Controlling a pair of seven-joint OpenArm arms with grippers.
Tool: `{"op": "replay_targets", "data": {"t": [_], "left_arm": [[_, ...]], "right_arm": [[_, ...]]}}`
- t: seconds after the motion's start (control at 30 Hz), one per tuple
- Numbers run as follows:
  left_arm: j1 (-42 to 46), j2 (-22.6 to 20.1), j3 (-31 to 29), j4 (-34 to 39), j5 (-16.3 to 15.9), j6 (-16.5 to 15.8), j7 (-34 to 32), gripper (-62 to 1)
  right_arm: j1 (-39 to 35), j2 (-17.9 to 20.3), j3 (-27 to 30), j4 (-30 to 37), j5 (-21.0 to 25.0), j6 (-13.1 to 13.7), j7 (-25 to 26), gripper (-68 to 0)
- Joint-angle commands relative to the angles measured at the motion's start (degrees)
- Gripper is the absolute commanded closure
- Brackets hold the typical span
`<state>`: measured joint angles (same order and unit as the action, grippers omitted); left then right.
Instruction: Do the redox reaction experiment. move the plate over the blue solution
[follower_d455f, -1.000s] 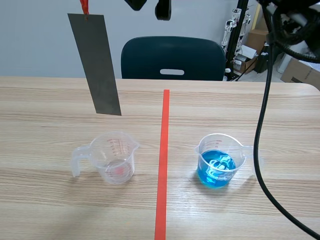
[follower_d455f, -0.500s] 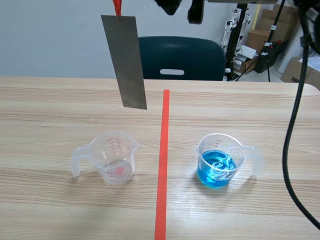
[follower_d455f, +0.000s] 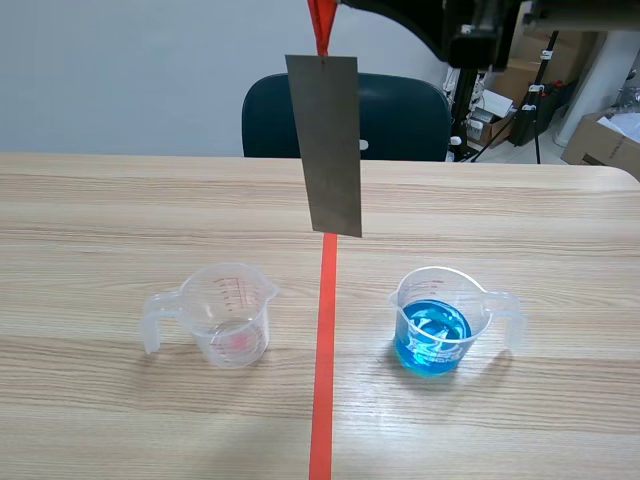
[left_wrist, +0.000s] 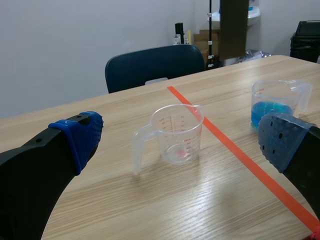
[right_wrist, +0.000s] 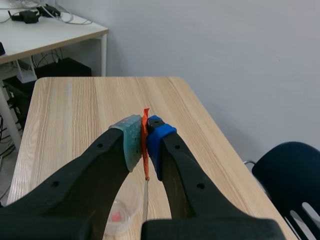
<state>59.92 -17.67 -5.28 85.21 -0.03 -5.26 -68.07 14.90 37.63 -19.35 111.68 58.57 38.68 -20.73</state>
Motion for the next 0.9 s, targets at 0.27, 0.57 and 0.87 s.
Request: {"op": "replay_targets", "data": {"t": [0.27,0.57,0.87], "left_arm": [[-5.6,-2.8,0.1,0.7,0.3,-6.6,6.6,-62.3],[-13.5,-3.5,0.1,0.7,1.8,-17.4,8.7,-55.0],[-21.6,-3.5,0.2,0.7,4.2,-23.0,14.8,-27.9]], "right_arm": [[-7.1,7.3,7.2,0.5,1.5,4.0,7.9,-0.3],[-14.3,10.1,15.9,0.5,1.5,4.0,10.2,-0.2],[-19.4,11.7,23.0,0.5,1.5,4.0,10.0,-0.2]]}}
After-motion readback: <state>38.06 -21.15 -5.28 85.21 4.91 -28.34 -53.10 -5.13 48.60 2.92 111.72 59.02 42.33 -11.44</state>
